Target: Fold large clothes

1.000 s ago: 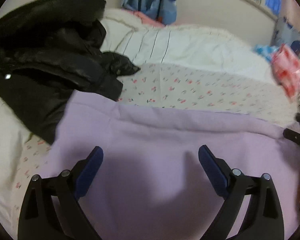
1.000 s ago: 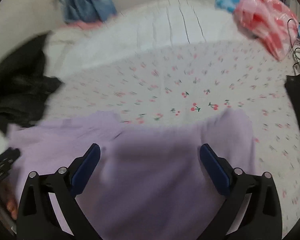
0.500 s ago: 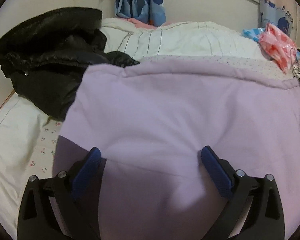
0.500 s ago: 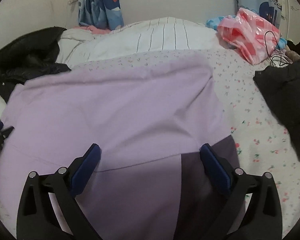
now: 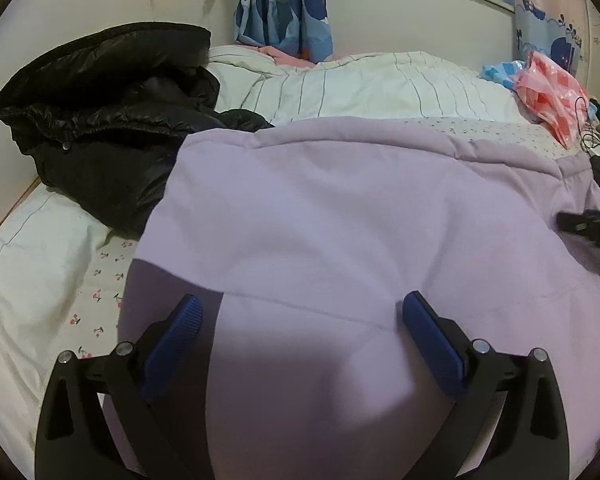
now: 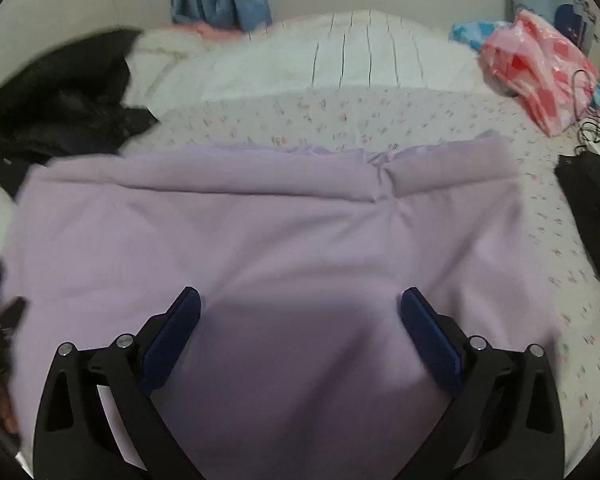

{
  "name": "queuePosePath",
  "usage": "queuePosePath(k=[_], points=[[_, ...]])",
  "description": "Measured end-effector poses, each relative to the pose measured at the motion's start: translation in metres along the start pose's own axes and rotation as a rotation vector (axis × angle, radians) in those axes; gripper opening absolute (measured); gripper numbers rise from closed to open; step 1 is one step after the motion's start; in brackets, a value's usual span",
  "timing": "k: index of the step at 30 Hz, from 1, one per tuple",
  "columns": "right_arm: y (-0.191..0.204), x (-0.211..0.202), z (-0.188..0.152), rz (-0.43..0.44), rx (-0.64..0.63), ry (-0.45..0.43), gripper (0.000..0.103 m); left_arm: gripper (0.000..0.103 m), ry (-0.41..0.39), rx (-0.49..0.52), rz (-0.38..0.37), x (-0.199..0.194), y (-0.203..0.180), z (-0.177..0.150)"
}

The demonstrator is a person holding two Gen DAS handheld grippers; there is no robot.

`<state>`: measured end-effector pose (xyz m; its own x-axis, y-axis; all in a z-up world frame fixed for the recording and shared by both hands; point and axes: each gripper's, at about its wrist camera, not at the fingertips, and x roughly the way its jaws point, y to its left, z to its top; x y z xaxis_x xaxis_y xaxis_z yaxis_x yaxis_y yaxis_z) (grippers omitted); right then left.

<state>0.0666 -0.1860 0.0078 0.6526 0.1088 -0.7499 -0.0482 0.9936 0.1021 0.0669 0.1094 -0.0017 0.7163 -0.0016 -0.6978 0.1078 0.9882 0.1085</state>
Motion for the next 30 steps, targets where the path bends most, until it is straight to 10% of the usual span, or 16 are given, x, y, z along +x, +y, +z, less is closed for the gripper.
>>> queuePosePath(k=[5, 11, 22, 30], points=[[-0.010, -0.062, -0.043, -0.043, 0.002, -0.123, 0.097, 0.097, -0.029, 0.031, 0.002, -0.018, -0.005, -0.010], [-0.022, -0.045, -0.075, -0.071, -0.059, -0.096, 0.097, 0.097, 0.037, -0.015, -0.047, -0.008, 0.002, -0.013], [-0.122, -0.128, -0.138, 0.060, 0.309, 0.024, 0.097, 0.097, 0.162, -0.183, -0.178, -0.046, 0.072, -0.054], [-0.167, -0.127, -0.183, 0.325, 0.580, 0.146, 0.097, 0.097, 0.204, -0.500, -0.280, -0.075, 0.140, -0.098]])
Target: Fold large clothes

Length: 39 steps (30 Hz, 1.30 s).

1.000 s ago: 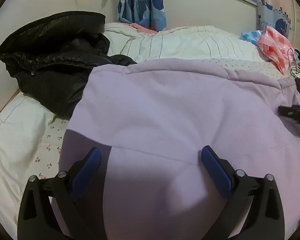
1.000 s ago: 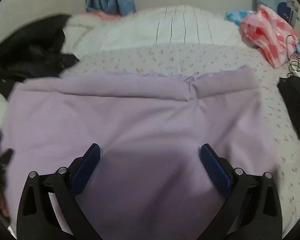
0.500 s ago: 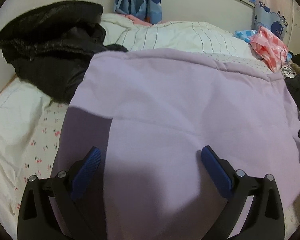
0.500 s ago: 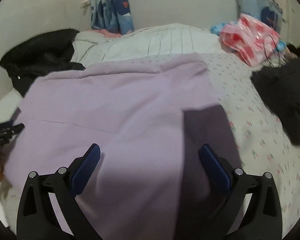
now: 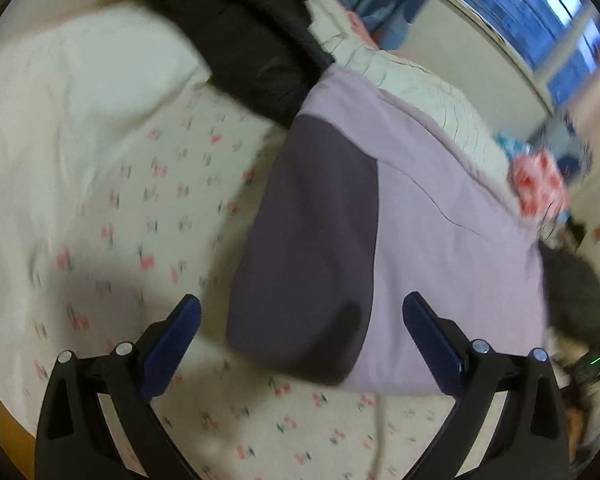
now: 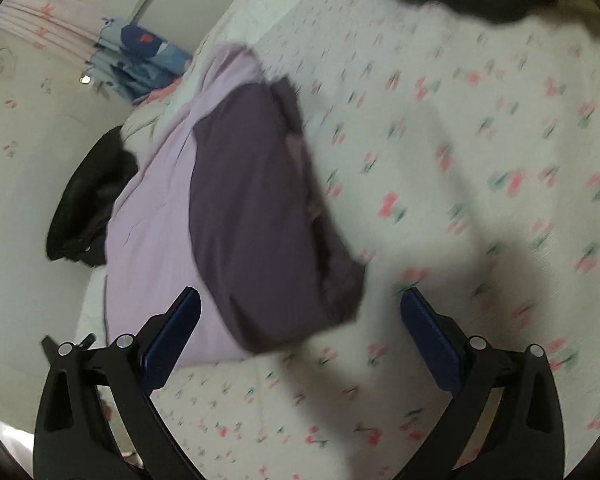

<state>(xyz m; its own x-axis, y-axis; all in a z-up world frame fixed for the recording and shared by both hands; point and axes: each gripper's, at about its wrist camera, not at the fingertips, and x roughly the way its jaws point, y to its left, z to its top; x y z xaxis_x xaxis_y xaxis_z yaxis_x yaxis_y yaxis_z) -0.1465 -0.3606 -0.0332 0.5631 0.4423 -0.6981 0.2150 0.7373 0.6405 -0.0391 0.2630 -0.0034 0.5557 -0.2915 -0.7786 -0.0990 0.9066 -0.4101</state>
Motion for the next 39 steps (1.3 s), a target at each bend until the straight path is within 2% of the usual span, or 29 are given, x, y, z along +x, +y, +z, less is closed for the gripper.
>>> queuePosePath(k=[3, 4, 6, 8, 11, 12, 13, 14, 15, 17, 18, 20, 21, 22, 23, 25, 28, 31, 33, 37, 39], points=[[0.017, 0.018, -0.011, -0.043, -0.053, 0.034, 0.097, 0.097, 0.068, -0.067, -0.071, 0.014, 0.007, -0.012], [0.019, 0.020, -0.011, -0.029, -0.056, 0.032, 0.097, 0.097, 0.094, -0.083, -0.102, 0.020, 0.006, -0.016], [0.024, 0.021, -0.010, 0.078, -0.016, 0.037, 0.097, 0.097, 0.135, -0.121, -0.151, 0.032, 0.004, -0.024], [0.030, 0.015, -0.010, 0.102, 0.005, -0.006, 0.097, 0.097, 0.144, -0.146, -0.193, 0.040, 0.002, -0.026], [0.017, 0.030, -0.009, 0.105, 0.058, 0.043, 0.097, 0.097, 0.143, -0.165, -0.178, 0.056, -0.002, -0.023], [0.012, 0.034, -0.009, 0.108, 0.082, 0.045, 0.097, 0.097, 0.142, -0.201, -0.183, 0.061, 0.001, -0.021], [0.010, 0.033, -0.009, 0.128, 0.108, 0.028, 0.097, 0.097, 0.134, -0.228, -0.197, 0.061, 0.001, -0.020], [0.010, 0.030, -0.008, 0.185, 0.131, 0.003, 0.097, 0.097, 0.119, -0.241, -0.215, 0.059, -0.001, -0.018], [0.010, 0.028, -0.006, 0.228, 0.141, -0.018, 0.097, 0.097, 0.097, -0.224, -0.221, 0.056, -0.006, -0.017], [0.008, 0.034, -0.003, 0.227, 0.143, -0.020, 0.091, 0.097, 0.105, -0.169, -0.179, 0.067, -0.011, -0.015], [0.008, 0.038, -0.001, 0.207, 0.140, -0.018, 0.070, 0.097, 0.134, -0.190, -0.188, 0.077, -0.008, -0.015], [0.006, 0.039, 0.001, 0.212, 0.128, -0.041, 0.052, 0.091, 0.123, -0.223, -0.216, 0.077, -0.007, -0.014], [0.009, 0.034, 0.001, 0.227, 0.106, -0.070, 0.040, 0.087, 0.115, -0.210, -0.207, 0.076, -0.011, -0.013], [0.012, 0.030, 0.000, 0.230, 0.090, -0.080, 0.035, 0.079, 0.108, -0.185, -0.183, 0.074, -0.016, -0.012], [0.018, 0.025, 0.003, 0.233, 0.064, -0.094, 0.033, 0.076, 0.107, -0.157, -0.158, 0.073, -0.024, -0.009], [0.035, 0.017, 0.010, 0.233, 0.000, -0.126, 0.027, 0.061, 0.101, -0.117, -0.142, 0.068, -0.036, 0.000], [0.066, -0.007, 0.027, 0.260, -0.074, -0.182, 0.024, 0.050, 0.078, -0.072, -0.173, 0.050, -0.058, 0.012], [0.089, -0.038, 0.034, 0.282, -0.125, -0.230, 0.023, 0.046, 0.051, -0.010, -0.235, 0.024, -0.088, 0.014], [0.096, -0.066, 0.027, 0.294, -0.161, -0.267, 0.023, 0.044, 0.042, 0.043, -0.270, 0.009, -0.109, 0.003], [0.075, -0.129, -0.014, 0.237, -0.211, -0.323, 0.023, 0.044, 0.078, 0.104, -0.324, -0.005, -0.128, -0.033], [0.041, -0.144, -0.039, 0.179, -0.178, -0.301, 0.027, 0.044, 0.142, 0.106, -0.316, 0.006, -0.124, -0.063]])
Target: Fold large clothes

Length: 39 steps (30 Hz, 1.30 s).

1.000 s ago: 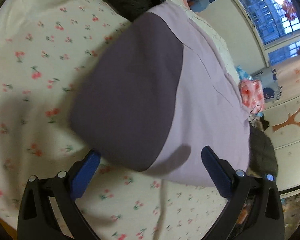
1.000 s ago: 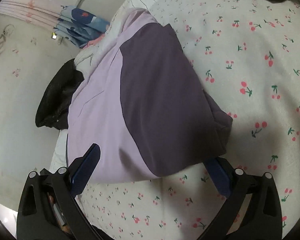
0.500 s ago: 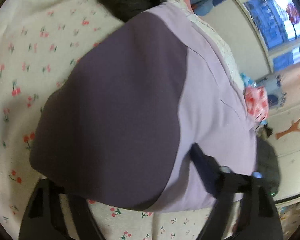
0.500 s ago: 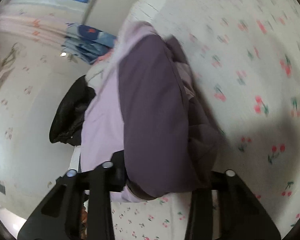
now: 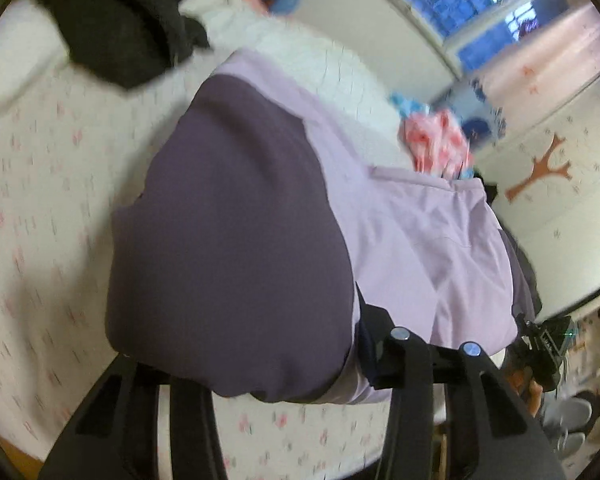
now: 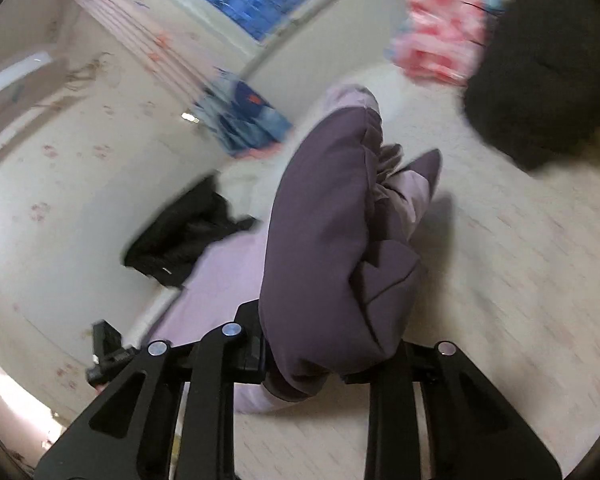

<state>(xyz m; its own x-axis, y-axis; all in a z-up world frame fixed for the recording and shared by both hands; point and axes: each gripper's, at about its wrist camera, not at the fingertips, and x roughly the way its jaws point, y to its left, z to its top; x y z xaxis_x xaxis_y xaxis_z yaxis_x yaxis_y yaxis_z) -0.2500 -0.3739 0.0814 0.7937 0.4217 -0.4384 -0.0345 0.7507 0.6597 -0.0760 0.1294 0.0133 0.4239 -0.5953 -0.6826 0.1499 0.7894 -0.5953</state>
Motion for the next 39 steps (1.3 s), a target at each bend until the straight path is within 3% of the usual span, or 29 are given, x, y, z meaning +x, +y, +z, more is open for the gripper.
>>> queuePosePath(k=[2, 3, 4, 6, 9, 10, 12, 15, 18, 20, 23, 24, 25, 27, 29, 32, 33, 34, 35, 37, 39], points=[[-0.052, -0.001, -0.035, -0.126, 0.092, 0.103, 0.033, 0.047, 0.082, -0.038, 0.023, 0.022, 0.012, -0.024], [-0.072, 0.002, -0.046, -0.153, 0.137, 0.162, 0.037, 0.050, 0.100, -0.082, 0.039, 0.029, 0.023, -0.038], [-0.101, 0.000, -0.060, -0.123, 0.246, 0.193, 0.041, 0.053, 0.105, -0.109, 0.031, 0.028, 0.030, -0.046], [-0.112, -0.020, -0.068, -0.086, 0.296, 0.138, 0.043, 0.056, 0.082, -0.133, 0.031, 0.007, 0.036, -0.058], [-0.093, -0.039, -0.063, -0.158, 0.202, 0.071, 0.044, 0.057, 0.019, -0.081, 0.112, -0.027, 0.030, -0.069], [-0.077, -0.039, -0.056, -0.212, 0.135, 0.057, 0.047, 0.057, -0.037, -0.058, 0.207, -0.045, 0.024, -0.072], [-0.058, -0.037, -0.049, -0.251, 0.086, 0.039, 0.054, 0.060, -0.144, -0.016, 0.326, -0.070, 0.018, -0.068], [-0.059, -0.041, -0.045, -0.296, 0.124, 0.044, 0.056, 0.062, -0.231, -0.046, 0.345, -0.090, 0.016, -0.057], [-0.063, -0.086, -0.046, -0.424, 0.127, -0.140, 0.056, 0.064, -0.251, 0.036, 0.348, -0.074, -0.009, -0.042], [-0.047, -0.096, -0.035, -0.446, 0.059, -0.229, 0.059, 0.069, -0.244, 0.082, 0.316, -0.058, -0.021, -0.028], [-0.011, -0.059, 0.004, -0.403, -0.104, -0.189, 0.069, 0.069, -0.246, 0.190, 0.305, -0.029, -0.052, -0.007], [0.002, -0.038, 0.017, -0.392, -0.161, -0.165, 0.081, 0.069, -0.245, 0.227, 0.306, -0.013, -0.067, 0.007], [0.016, 0.004, 0.036, -0.393, -0.247, -0.102, 0.085, 0.069, -0.235, 0.245, 0.294, 0.002, -0.077, 0.018], [0.022, 0.059, 0.056, -0.389, -0.299, -0.027, 0.085, 0.069, -0.221, 0.244, 0.296, 0.035, -0.088, 0.044], [0.011, 0.130, 0.078, -0.423, -0.308, 0.073, 0.085, 0.069, -0.214, 0.228, 0.340, 0.061, -0.087, 0.067], [-0.044, 0.217, 0.087, -0.572, -0.293, 0.200, 0.088, 0.070, -0.178, 0.185, 0.443, 0.109, -0.063, 0.094], [-0.060, 0.228, 0.087, -0.557, -0.241, 0.238, 0.096, 0.070, -0.136, 0.152, 0.439, 0.127, -0.047, 0.101], [-0.076, 0.238, 0.088, -0.500, -0.153, 0.267, 0.097, 0.071, -0.104, 0.116, 0.413, 0.140, -0.037, 0.106], [-0.076, 0.239, 0.091, -0.500, -0.144, 0.263, 0.097, 0.072, -0.092, 0.086, 0.426, 0.147, -0.031, 0.111], [-0.063, 0.235, 0.096, -0.525, -0.192, 0.279, 0.096, 0.072, -0.086, 0.102, 0.450, 0.147, -0.034, 0.113], [-0.043, 0.210, 0.096, -0.488, -0.241, 0.242, 0.095, 0.073, -0.111, 0.129, 0.448, 0.132, -0.043, 0.106]])
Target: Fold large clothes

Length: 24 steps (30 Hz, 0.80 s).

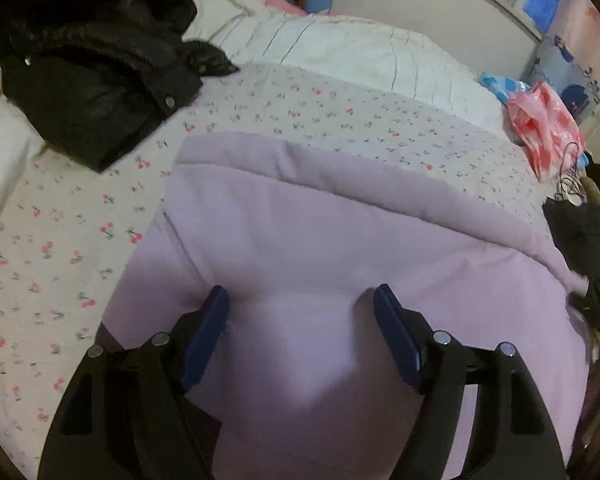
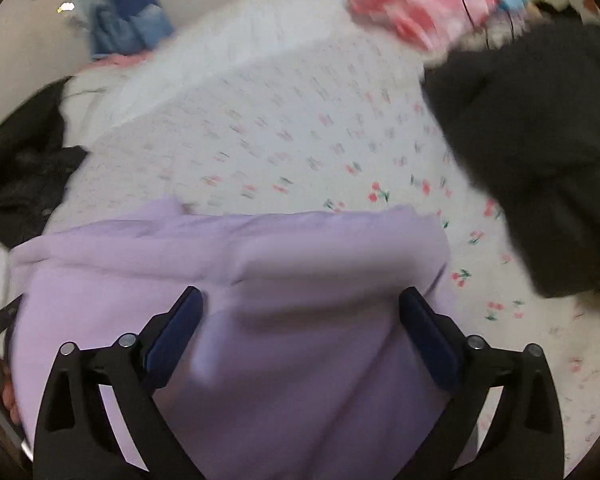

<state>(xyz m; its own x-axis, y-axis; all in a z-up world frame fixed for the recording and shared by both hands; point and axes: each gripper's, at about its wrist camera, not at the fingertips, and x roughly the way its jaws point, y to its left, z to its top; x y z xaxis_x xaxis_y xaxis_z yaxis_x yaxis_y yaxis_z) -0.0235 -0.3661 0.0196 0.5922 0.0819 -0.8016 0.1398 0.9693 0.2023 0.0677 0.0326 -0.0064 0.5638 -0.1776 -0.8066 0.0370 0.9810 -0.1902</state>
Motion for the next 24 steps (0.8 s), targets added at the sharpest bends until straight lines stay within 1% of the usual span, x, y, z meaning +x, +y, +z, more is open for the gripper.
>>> queuePosePath(k=[1, 2, 3, 4, 5, 6, 7, 8, 9, 10, 12, 14, 16, 17, 19, 21, 23, 24], points=[[0.004, -0.023, -0.006, 0.034, -0.023, -0.058, 0.095, 0.077, -0.023, 0.003, -0.009, -0.010, 0.001, -0.005], [0.007, -0.038, -0.009, 0.037, -0.046, -0.099, 0.095, 0.080, -0.046, 0.010, -0.008, -0.017, -0.001, -0.006], [0.010, -0.053, -0.021, 0.023, -0.076, -0.131, 0.095, 0.083, -0.067, 0.024, 0.009, -0.021, -0.001, -0.012], [0.010, -0.054, -0.028, 0.008, -0.088, -0.130, 0.095, 0.083, -0.064, 0.041, 0.028, -0.017, -0.001, -0.015], [0.006, -0.046, -0.036, -0.021, -0.094, -0.105, 0.095, 0.083, -0.047, 0.051, 0.039, -0.010, -0.001, -0.017], [0.001, -0.030, -0.044, -0.054, -0.097, -0.055, 0.097, 0.084, -0.030, 0.052, 0.053, 0.000, -0.001, -0.019], [-0.005, -0.007, -0.052, -0.039, -0.091, 0.006, 0.097, 0.084, -0.029, 0.048, 0.047, 0.002, -0.002, -0.020], [-0.008, -0.005, -0.055, -0.033, -0.077, 0.013, 0.097, 0.084, -0.038, 0.047, 0.060, -0.002, -0.004, -0.019], [-0.007, -0.010, -0.054, -0.044, -0.074, 0.011, 0.097, 0.084, -0.055, 0.065, 0.087, -0.009, -0.009, -0.021], [-0.003, -0.023, -0.053, -0.064, -0.076, -0.008, 0.097, 0.084, -0.067, 0.089, 0.088, -0.019, -0.013, -0.026], [0.005, -0.050, -0.060, -0.035, -0.081, -0.052, 0.097, 0.084, -0.090, 0.143, 0.095, -0.037, -0.018, -0.041], [0.019, -0.087, -0.080, -0.005, -0.125, -0.118, 0.097, 0.084, -0.130, 0.205, 0.121, -0.057, -0.022, -0.061], [0.029, -0.109, -0.105, -0.025, -0.167, -0.154, 0.097, 0.084, -0.148, 0.229, 0.123, -0.072, -0.022, -0.078], [0.027, -0.108, -0.116, -0.044, -0.165, -0.143, 0.097, 0.084, -0.153, 0.241, 0.125, -0.081, -0.021, -0.088], [0.020, -0.089, -0.135, -0.052, -0.146, -0.082, 0.097, 0.084, -0.162, 0.261, 0.130, -0.092, -0.021, -0.102], [0.019, -0.085, -0.149, -0.065, -0.179, -0.118, 0.097, 0.084, -0.158, 0.283, 0.130, -0.103, -0.022, -0.117], [0.022, -0.093, -0.149, -0.075, -0.154, -0.101, 0.097, 0.084, -0.158, 0.299, 0.130, -0.116, -0.021, -0.131], [0.024, -0.097, -0.151, -0.065, -0.133, -0.099, 0.097, 0.084, -0.162, 0.305, 0.131, -0.120, -0.021, -0.135]])
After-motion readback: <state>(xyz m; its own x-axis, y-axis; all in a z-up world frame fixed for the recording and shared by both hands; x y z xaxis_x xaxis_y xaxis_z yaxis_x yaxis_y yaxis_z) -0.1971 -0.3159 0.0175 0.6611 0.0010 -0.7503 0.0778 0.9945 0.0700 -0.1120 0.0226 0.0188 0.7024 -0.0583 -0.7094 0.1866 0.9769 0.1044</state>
